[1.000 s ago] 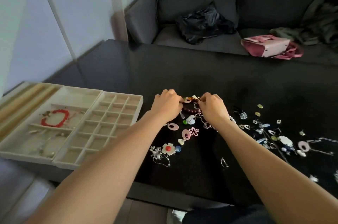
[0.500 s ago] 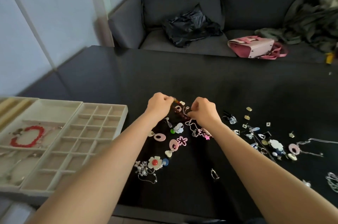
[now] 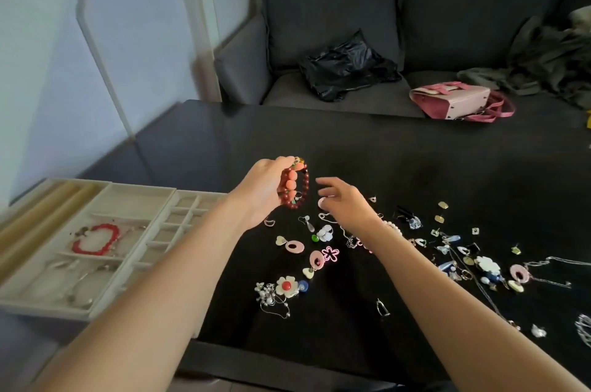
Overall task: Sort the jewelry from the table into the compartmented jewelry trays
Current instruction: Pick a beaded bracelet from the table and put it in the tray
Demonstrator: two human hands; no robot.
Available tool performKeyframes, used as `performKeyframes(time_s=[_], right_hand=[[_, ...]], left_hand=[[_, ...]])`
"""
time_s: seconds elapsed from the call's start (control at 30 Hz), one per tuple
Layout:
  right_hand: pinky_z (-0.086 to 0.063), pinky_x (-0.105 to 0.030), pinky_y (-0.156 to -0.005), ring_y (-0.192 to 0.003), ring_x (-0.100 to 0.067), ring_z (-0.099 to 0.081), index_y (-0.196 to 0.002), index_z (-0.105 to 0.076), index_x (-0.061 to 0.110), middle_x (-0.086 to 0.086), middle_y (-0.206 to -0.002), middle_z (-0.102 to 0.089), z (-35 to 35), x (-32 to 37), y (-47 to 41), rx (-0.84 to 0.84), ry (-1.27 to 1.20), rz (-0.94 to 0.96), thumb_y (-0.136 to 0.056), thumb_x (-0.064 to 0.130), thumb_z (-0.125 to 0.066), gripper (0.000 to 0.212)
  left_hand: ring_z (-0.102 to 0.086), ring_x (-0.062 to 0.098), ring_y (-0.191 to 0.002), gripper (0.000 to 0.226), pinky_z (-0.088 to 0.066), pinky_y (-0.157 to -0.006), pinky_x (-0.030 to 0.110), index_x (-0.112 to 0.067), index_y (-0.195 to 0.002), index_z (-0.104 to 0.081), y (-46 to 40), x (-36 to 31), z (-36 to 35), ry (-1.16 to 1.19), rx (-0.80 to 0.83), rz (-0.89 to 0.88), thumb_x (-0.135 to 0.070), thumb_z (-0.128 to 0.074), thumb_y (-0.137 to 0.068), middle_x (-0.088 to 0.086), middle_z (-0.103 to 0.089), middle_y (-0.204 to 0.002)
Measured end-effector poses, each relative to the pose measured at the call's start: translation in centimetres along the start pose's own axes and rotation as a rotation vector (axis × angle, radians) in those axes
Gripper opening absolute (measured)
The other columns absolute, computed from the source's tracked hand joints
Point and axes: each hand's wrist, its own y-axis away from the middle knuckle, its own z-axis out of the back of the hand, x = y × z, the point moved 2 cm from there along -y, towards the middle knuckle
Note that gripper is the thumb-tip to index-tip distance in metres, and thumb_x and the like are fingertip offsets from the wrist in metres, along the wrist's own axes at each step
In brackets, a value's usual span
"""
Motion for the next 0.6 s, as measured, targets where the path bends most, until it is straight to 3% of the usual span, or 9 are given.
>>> performKeyframes(time_s=[0.07,0.13,0.27,0.37,0.5,0.6], right_hand=[[-0.049,-0.024,-0.081,-0.105,-0.016,-0.060,-0.131,-0.049,0.017,-0.009,-0.119,-0.062,-0.7,2.1,1.1,0.148,-0.365,-0.045,-0.095,0.003,-0.048,0.038],[-0.054,-0.028,-0.083,-0.095,-0.018,-0.065,-0.122,-0.056,0.012,-0.011,-0.107,-0.067,-1.3,3.6,1.9,0.197,-0.497,-0.043,-0.096,0.005,-0.048,0.027],[-0.058,-0.027,-0.077,-0.088,-0.020,-0.067,-0.109,-0.059,0.006,-0.015,-0.098,-0.066,-3.2,5.7,2.7,0.170,-0.549,-0.014,-0.095,0.007,-0.052,0.016],[-0.058,-0.026,-0.069,-0.077,-0.019,-0.066,-0.105,-0.057,0.004,-0.011,-0.088,-0.064,-5.5,7.9,3.1,0.290,-0.655,-0.027,-0.096,0.011,-0.052,0.013],[-0.056,-0.040,-0.084,-0.072,-0.021,-0.063,-0.101,-0.056,0.006,-0.009,-0.082,-0.060,-9.6,11.3,2.5,0.358,-0.626,-0.003,-0.096,0.013,-0.053,0.009],[-0.059,-0.027,-0.063,-0.065,-0.019,-0.062,-0.100,-0.056,0.004,-0.008,-0.078,-0.058,-13.4,13.8,1.7,0.335,-0.560,0.023,-0.095,0.008,-0.054,0.006]], left_hand=[[-0.044,0.008,-0.059,0.022,-0.040,-0.063,0.024,-0.009,-0.089,-0.060,1.0,-0.4,0.3,0.010,0.016,0.002,-0.018,-0.043,-0.099,0.000,-0.048,-0.068],[-0.044,0.009,-0.060,0.022,-0.042,-0.063,0.024,-0.009,-0.088,-0.061,2.1,-0.8,0.9,0.018,-0.002,-0.010,-0.017,-0.043,-0.098,0.001,-0.049,-0.068],[-0.054,0.012,-0.065,0.022,-0.049,-0.070,0.029,-0.004,-0.089,-0.064,4.2,-1.3,3.7,0.032,-0.114,-0.053,-0.009,-0.044,-0.096,0.004,-0.056,-0.071],[-0.062,0.017,-0.078,0.024,-0.054,-0.078,0.035,-0.002,-0.093,-0.064,6.0,-1.3,7.0,0.042,-0.157,-0.075,0.003,-0.040,-0.094,0.009,-0.062,-0.083],[-0.064,0.020,-0.083,0.037,-0.055,-0.077,0.033,0.003,-0.112,-0.058,8.5,-1.7,11.3,0.060,-0.186,-0.082,0.014,-0.030,-0.090,0.015,-0.064,-0.098],[-0.066,0.018,-0.081,0.035,-0.053,-0.081,0.028,-0.006,-0.107,-0.060,10.3,-1.9,15.3,0.007,-0.271,-0.089,0.012,-0.035,-0.090,0.012,-0.065,-0.096]])
